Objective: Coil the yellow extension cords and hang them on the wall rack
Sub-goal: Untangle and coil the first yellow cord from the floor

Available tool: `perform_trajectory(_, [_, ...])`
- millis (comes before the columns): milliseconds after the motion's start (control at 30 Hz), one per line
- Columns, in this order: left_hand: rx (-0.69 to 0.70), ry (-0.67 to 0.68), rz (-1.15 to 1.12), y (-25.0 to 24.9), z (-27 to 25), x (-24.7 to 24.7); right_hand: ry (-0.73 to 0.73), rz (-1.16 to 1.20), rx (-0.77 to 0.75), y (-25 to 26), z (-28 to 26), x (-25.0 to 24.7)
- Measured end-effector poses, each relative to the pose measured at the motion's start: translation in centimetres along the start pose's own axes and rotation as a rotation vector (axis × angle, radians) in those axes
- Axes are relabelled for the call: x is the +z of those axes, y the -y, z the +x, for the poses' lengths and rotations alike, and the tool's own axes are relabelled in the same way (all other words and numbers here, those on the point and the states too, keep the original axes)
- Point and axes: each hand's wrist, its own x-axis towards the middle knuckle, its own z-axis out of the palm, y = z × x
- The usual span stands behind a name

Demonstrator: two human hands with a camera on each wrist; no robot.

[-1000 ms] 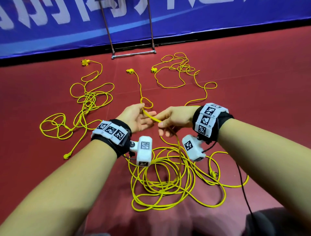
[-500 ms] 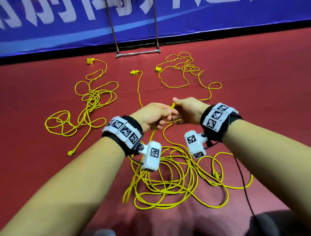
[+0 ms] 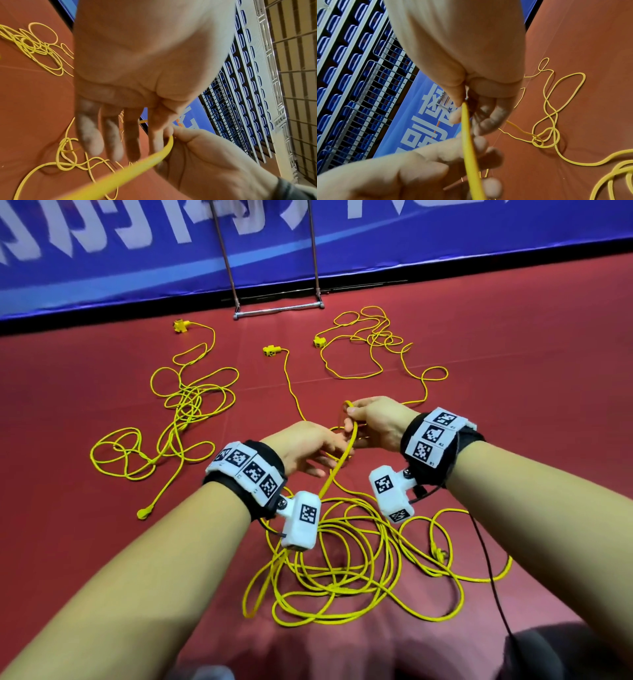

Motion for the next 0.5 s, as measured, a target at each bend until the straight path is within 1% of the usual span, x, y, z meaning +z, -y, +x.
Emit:
perform_trajectory(67, [-0.051,-0.094,-0.033,0.0,0.3,-0.4,0.026,-0.051,-0.021,-0.1,0.0,0.1])
perform_trajectory(100, [-0.063,-0.14,-0.085,0.1,0.5,-0.7,0.058,-0.088,-0.036,-0.2,-0.1,0.2])
perform_trajectory(200, [-0.057,-0.261,-0.336,0.4,1.1,-1.6,0.211,-0.198,-0.068,-0.2,-0.7,0.4])
perform_trajectory(267, [-0.047,-0.279,-0.522,0.5,1.2,-2.3,0.321,-0.278,-0.087,-0.2,-1.1,0.7])
perform_trajectory(367, [-0.045,-0.285,-0.808,0.5,1.5,-3.2,0.427,-0.327,-0.101,0.0,-1.3,1.3])
perform_trajectory(433, [-0.029,-0.327,-0.943,0.3,1.6,-3.6,0.508,-0.371,-0.1,0.2,-1.6,1.6])
perform_trajectory(500, [0.011,-0.379,-1.02,0.1,1.6,-3.8,0.567,-0.469,-0.086,0.4,-1.8,1.7])
